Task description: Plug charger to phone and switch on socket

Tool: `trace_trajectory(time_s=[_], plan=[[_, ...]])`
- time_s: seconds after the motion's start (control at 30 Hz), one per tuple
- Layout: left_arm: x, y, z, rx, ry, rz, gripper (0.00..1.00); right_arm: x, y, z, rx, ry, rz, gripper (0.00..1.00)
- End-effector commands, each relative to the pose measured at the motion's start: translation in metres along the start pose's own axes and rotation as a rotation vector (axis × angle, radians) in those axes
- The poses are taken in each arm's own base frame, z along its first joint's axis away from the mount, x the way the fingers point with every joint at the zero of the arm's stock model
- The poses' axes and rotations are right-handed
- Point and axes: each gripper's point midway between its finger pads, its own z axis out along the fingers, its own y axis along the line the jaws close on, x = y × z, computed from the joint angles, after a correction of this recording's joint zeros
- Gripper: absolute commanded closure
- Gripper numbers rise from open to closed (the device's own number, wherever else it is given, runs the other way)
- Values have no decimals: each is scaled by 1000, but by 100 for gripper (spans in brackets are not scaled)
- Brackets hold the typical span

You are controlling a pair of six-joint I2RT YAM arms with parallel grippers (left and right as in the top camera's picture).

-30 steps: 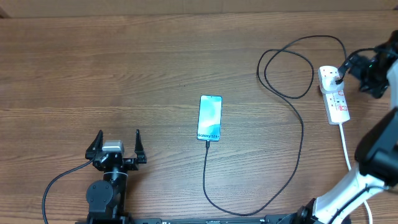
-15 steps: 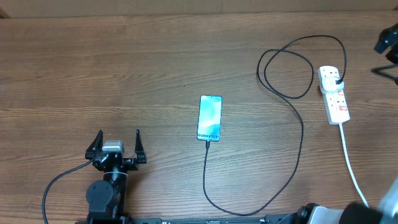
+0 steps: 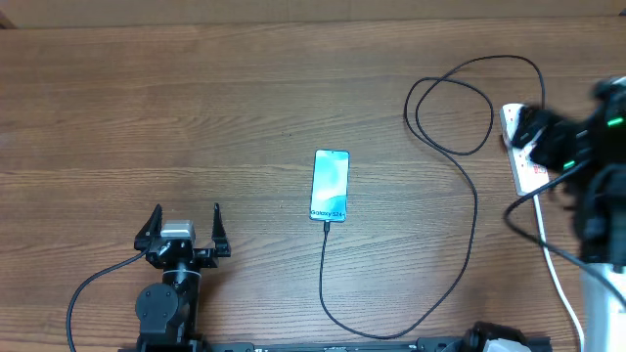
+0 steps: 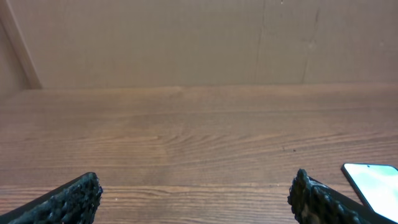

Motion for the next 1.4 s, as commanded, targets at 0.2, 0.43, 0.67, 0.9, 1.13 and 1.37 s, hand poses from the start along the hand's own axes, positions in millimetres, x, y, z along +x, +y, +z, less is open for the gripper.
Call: trace_trajectory(time_s=[0.2, 0.43, 0.67, 0.9, 1.13, 1.37], plan=[[-1, -1, 0, 4, -7, 18, 0, 87, 37, 65, -304, -44, -55, 0], [-1, -1, 0, 4, -7, 18, 0, 143, 33, 79, -371, -136, -75, 0], [-1, -1, 0, 5, -7, 18, 0, 186, 16, 82, -327, -119, -68, 0], [-1, -1, 0, 4, -7, 18, 1, 224, 6, 85, -316, -77, -57, 0], [-1, -1, 0, 4, -7, 18, 0, 241, 3, 79, -303, -28, -57, 0], [-1, -1, 0, 5, -7, 18, 0, 224, 14, 66, -339, -123, -89, 0]])
